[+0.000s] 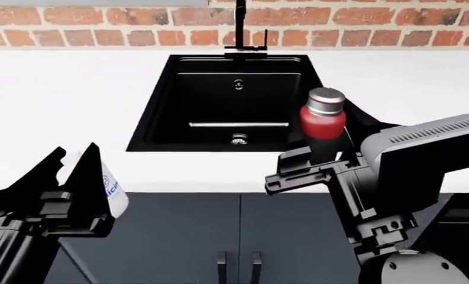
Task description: Pick and place the shaker into the drawer. Then close the cabinet.
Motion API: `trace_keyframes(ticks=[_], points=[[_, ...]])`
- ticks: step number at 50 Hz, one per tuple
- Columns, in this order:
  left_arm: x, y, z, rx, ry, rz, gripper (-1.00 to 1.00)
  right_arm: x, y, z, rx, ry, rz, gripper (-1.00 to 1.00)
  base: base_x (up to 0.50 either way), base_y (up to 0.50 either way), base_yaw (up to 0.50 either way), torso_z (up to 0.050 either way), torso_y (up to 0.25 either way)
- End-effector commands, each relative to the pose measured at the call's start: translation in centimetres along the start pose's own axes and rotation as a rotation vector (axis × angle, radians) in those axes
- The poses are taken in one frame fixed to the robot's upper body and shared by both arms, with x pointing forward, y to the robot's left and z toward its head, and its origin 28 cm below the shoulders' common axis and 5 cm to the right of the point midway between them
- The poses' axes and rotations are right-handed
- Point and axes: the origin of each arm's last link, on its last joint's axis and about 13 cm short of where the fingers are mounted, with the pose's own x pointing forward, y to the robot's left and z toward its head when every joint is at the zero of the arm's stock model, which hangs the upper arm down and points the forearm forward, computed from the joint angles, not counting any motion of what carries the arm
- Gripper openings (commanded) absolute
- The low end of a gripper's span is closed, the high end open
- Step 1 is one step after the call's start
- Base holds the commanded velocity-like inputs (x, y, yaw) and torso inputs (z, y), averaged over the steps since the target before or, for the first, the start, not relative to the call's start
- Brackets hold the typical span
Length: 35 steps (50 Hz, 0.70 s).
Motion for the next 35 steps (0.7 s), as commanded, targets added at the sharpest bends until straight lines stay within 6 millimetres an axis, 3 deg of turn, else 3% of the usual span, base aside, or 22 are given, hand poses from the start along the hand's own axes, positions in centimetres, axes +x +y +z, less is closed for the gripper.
trace_keyframes(ticks=[1,34,35], points=[[-0.2,0.0,-0.3,-0.013,0.004,-0.001,-1.00,-0.1,0.1,-0.1,-0.007,0.003,0.006,-1.00,-0.13,0.50,0.00,0.000,0.000],[-0.1,-0.2,-0.3,-0.012,0.006,-0.013,-1.00,-0.1,0.4,0.0,-0.008,0.001,0.021,-1.00,-0.12,0.50,0.00,0.000,0.000],[-0.1,-0.2,-0.3,-0.013,0.006,-0.013,-1.00,0.8,-1.5,1.3,-0.107,-0.100,-0.050,-1.00,-0.12,0.50,0.00,0.000,0.000]])
